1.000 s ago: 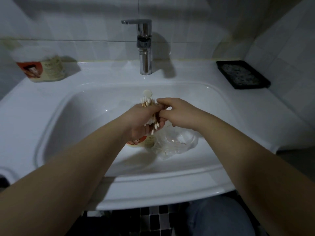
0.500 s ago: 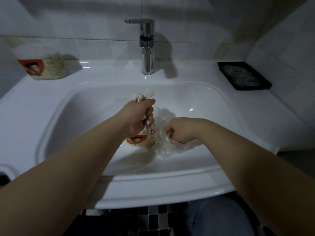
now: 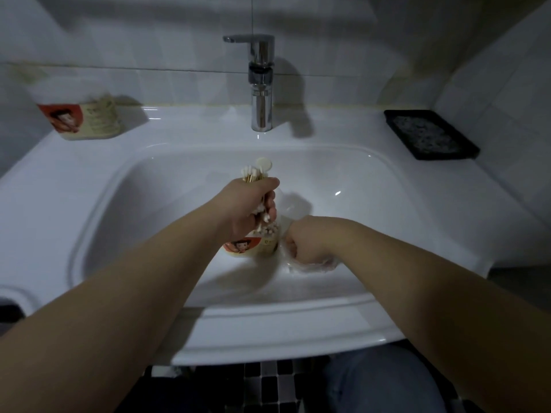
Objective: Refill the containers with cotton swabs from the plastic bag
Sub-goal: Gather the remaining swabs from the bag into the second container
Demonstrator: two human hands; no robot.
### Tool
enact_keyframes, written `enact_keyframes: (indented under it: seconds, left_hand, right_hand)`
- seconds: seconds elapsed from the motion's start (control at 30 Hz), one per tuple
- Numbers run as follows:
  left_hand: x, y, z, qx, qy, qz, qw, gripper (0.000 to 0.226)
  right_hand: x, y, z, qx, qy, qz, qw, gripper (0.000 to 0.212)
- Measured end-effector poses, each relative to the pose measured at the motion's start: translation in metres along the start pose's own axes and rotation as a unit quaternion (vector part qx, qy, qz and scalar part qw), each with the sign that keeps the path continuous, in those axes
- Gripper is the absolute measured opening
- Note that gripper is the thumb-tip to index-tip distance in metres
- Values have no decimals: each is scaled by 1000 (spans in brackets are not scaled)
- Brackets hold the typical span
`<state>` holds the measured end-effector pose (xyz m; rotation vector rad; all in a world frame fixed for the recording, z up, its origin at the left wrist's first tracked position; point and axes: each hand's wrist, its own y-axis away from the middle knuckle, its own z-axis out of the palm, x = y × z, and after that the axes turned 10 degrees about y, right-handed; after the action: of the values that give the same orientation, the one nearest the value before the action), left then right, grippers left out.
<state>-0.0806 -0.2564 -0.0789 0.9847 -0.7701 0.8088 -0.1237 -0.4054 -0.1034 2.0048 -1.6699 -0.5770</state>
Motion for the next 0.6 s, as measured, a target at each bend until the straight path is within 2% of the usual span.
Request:
enact_keyframes:
  seconds: [0.1, 0.2, 0.23, 0.3, 0.4, 0.53, 0.6]
  left_hand:
    - [0, 0, 0, 0, -6, 1, 1000, 22]
    - [-1, -1, -1, -2, -22, 9, 1000, 21]
    - [-1, 0, -1, -2, -28, 14, 1000, 21]
    - [-1, 1, -1, 8, -36, 29, 999, 19]
    - [-1, -1, -2, 25, -53, 48, 997, 17]
    - [-4, -7, -7, 30, -109, 66, 991, 13]
    - [-5, -7, -8, 20, -138, 68, 988, 23]
  right_hand:
    - [3, 1, -2, -15, -15, 11, 1000, 36]
    - [12, 1, -9, 41, -12, 21, 999, 11]
    - [16, 2, -13, 66, -32, 25, 997, 10]
    - [24, 8, -22, 120, -90, 35, 988, 21]
    - [32, 13, -27, 187, -198, 35, 962, 27]
    - [35, 14, -29, 205, -309, 27, 928, 28]
    - [34, 13, -29, 204, -339, 8, 918, 27]
